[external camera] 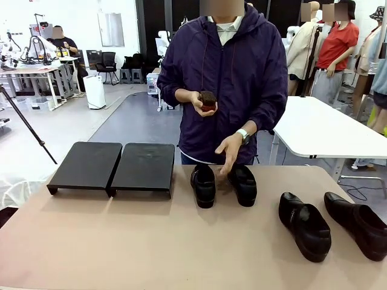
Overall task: Organize the shoes by placing them on the stand.
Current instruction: Pick up one Shoe and place it in the middle of the table.
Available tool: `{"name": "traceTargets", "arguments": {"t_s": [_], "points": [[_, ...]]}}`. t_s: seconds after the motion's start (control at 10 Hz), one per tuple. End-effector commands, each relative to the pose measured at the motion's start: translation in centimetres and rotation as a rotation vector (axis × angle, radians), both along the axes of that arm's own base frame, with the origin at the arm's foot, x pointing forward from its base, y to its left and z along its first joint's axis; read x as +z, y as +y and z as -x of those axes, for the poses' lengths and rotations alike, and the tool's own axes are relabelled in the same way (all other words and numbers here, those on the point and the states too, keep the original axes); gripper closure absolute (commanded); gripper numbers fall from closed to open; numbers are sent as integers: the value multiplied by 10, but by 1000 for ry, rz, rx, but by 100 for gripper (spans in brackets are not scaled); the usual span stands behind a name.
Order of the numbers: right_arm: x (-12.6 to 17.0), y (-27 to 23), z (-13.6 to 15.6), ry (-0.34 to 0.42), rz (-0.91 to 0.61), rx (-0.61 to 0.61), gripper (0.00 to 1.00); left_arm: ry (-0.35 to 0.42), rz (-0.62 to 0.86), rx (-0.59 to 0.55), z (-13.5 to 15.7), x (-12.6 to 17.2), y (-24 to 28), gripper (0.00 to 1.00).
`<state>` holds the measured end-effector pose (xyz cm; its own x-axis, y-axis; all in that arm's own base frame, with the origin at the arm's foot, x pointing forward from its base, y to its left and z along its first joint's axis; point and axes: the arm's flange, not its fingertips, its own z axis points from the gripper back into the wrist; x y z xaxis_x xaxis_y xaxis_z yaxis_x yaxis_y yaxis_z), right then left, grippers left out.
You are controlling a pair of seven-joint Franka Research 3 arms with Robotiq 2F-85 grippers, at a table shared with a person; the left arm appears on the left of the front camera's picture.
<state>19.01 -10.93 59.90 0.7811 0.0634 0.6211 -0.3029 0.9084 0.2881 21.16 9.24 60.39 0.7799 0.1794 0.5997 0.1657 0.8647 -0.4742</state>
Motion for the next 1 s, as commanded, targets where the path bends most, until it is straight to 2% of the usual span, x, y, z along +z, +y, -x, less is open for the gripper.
{"name": "traceTargets", "arguments": {"t_s": [0.0,0.1,0.2,0.4,0.5,0.8,0.9], "points": [[0,0,0,2,-4,4,0,-4,17,-2,-1,3,2,0],[0,0,0,0,0,0,0,-4,17,-2,-1,3,2,0],[-1,7,-14,48,26,14,0,-4,17,-2,-1,3,2,0],[-13,24,-43,152,85,-60,0,-4,17,-2,-1,3,2,0],[-21,31,-55,178,125,-78,0,-4,17,-2,-1,3,2,0],[-34,53,-85,182,217,-145,0,-4,17,-2,-1,3,2,0],[-48,62,-100,232,245,-130,0,-4,17,-2,-1,3,2,0]]}}
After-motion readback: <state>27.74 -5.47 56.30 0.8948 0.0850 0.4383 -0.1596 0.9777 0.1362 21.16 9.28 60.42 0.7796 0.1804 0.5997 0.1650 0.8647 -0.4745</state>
